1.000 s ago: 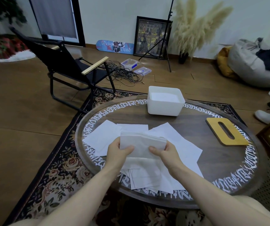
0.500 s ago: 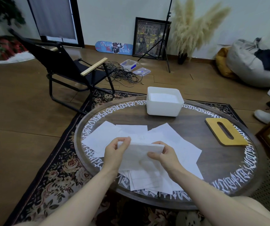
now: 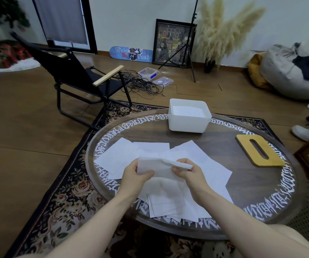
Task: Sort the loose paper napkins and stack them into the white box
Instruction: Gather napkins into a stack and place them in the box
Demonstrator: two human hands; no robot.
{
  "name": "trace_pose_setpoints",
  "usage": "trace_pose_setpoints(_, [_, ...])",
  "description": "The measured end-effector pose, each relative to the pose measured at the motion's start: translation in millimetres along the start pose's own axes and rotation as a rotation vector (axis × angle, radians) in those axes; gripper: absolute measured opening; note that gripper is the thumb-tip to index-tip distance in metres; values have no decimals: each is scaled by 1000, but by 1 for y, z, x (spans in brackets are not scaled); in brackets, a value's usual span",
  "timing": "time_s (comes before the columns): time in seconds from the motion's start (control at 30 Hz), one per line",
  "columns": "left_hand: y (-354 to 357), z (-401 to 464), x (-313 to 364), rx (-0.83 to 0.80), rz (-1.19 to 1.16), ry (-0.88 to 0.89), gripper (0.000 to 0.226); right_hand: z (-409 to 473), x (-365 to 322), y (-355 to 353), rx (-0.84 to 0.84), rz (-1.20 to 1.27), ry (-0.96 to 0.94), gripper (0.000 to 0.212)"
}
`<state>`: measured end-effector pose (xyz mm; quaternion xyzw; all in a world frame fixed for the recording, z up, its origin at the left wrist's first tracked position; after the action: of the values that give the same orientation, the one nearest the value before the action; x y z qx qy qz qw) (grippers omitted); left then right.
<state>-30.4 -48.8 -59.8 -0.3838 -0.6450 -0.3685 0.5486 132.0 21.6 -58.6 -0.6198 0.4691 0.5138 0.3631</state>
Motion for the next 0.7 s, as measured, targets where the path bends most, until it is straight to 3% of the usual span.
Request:
trace_pose_setpoints(0.37, [-5, 3, -8, 39, 1, -8, 33, -4, 0, 0, -36, -52, 16, 26])
trace_pose_setpoints(0.7, [-5, 4, -18, 25, 202, -21, 32, -3, 10, -1, -21, -156, 46, 25])
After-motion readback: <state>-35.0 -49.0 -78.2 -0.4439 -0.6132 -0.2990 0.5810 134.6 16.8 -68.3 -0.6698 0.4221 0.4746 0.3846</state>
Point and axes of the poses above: each hand's wrist, its own z-axis towards the middle knuckle, its own y-axis out of the palm, x = y × z, the point moved 2 cm from there along z, towards the middle knuckle
